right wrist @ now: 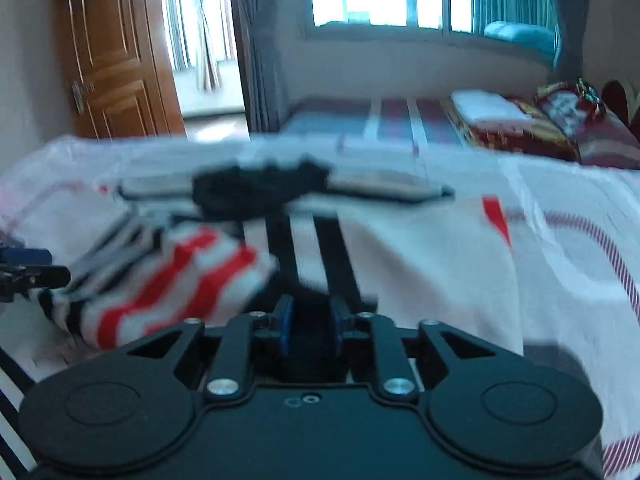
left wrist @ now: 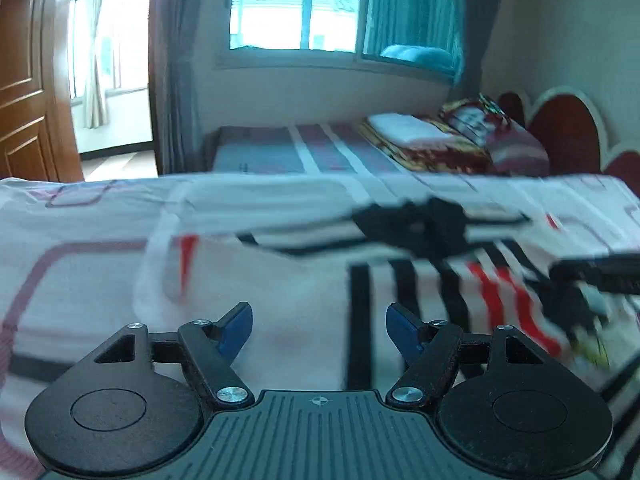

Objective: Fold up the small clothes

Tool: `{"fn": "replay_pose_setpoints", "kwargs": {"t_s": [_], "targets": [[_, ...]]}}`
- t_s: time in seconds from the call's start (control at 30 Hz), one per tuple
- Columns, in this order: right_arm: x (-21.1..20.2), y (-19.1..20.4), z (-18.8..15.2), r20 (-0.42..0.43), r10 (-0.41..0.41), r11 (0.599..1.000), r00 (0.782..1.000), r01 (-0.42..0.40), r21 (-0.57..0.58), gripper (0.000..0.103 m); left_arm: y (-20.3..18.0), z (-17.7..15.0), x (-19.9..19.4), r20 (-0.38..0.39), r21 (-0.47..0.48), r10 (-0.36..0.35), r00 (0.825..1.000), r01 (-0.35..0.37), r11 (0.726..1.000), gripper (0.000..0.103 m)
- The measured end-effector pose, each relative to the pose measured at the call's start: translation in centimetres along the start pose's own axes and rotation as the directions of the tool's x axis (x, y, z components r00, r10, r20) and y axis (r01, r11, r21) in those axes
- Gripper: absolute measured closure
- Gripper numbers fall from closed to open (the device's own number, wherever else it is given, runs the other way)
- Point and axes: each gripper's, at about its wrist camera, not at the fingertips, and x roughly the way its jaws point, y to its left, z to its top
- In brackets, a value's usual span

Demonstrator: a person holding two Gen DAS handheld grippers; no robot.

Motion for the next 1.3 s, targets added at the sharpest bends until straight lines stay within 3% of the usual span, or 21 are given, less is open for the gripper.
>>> {"fn": "replay_pose_setpoints", "kwargs": {"t_s": [0.1, 0.27, 0.33, 0.47, 0.57, 0.8, 0.87, 0.97, 1.03, 1.2, 1.3], "targets": [[1.3, 0.3, 0.9, 0.000, 0.068, 0.997, 0.998, -0.068, 0.031, 0.080, 1.3, 1.8, 1.9, 0.001, 0.014, 0.003, 1.000, -0.003, 1.000, 0.030], [4.4, 2.8, 1.4, -0.046, 0.159, 0.987, 0.986, -0.160, -0.029, 0.082, 3.2, 3.2, 6.5, -0.067, -0.024, 0.031, 0.997, -0.033, 0.999, 0.030], [5.8, 3.3, 1.3, -0.066, 0.130, 0.990, 0.989, -0.132, -0.039, 0.084, 3.7, 2.4, 8.2, -0.116, -0.011, 0.051, 0.992, -0.053, 0.999, 0.030], [6.6, 3.3, 0.8, -0.031, 0.112, 0.993, 0.993, -0.113, -0.033, 0.085, 3.9, 1.8, 9.2, -0.118, -0.010, 0.059, 0.991, -0.061, 0.998, 0.028], [6.8, 3.4, 0.8, -0.024, 0.109, 0.993, 0.994, -0.110, -0.035, 0.085, 3.3, 1.0, 9.5, -0.090, 0.018, 0.078, 0.993, -0.077, 0.997, 0.025], [6.6, 3.3, 1.6, -0.043, 0.103, 0.995, 0.994, -0.103, -0.012, 0.083, 3.1, 0.8, 7.1, -0.053, -0.046, 0.092, 0.994, -0.094, 0.994, 0.024], [5.9, 3.8, 2.2, -0.010, 0.105, 0.994, 0.994, -0.105, -0.008, 0.080, 2.9, 0.6, 6.4, -0.036, -0.065, 0.091, 0.995, -0.093, 0.994, 0.024], [6.1, 5.2, 2.8, -0.006, 0.128, 0.991, 0.992, -0.128, -0.042, 0.080, 2.7, -0.1, 7.0, -0.060, -0.061, 0.104, 0.993, -0.107, 0.992, 0.024], [7.7, 5.9, 2.4, -0.077, 0.098, 0.992, 0.992, -0.104, -0.071, 0.083, 2.5, -0.3, 7.1, -0.057, -0.044, 0.111, 0.992, -0.114, 0.993, 0.024], [7.5, 5.8, 2.4, -0.062, 0.046, 0.996, 0.997, -0.050, -0.069, 0.082, 2.1, 0.2, 5.5, -0.036, -0.034, 0.113, 0.993, -0.115, 0.993, 0.024], [6.3, 6.2, 2.7, -0.031, 0.088, 0.995, 0.996, -0.089, -0.043, 0.079, 0.5, 0.6, 4.6, -0.008, -0.033, 0.093, 0.996, -0.093, 0.995, 0.024]]}}
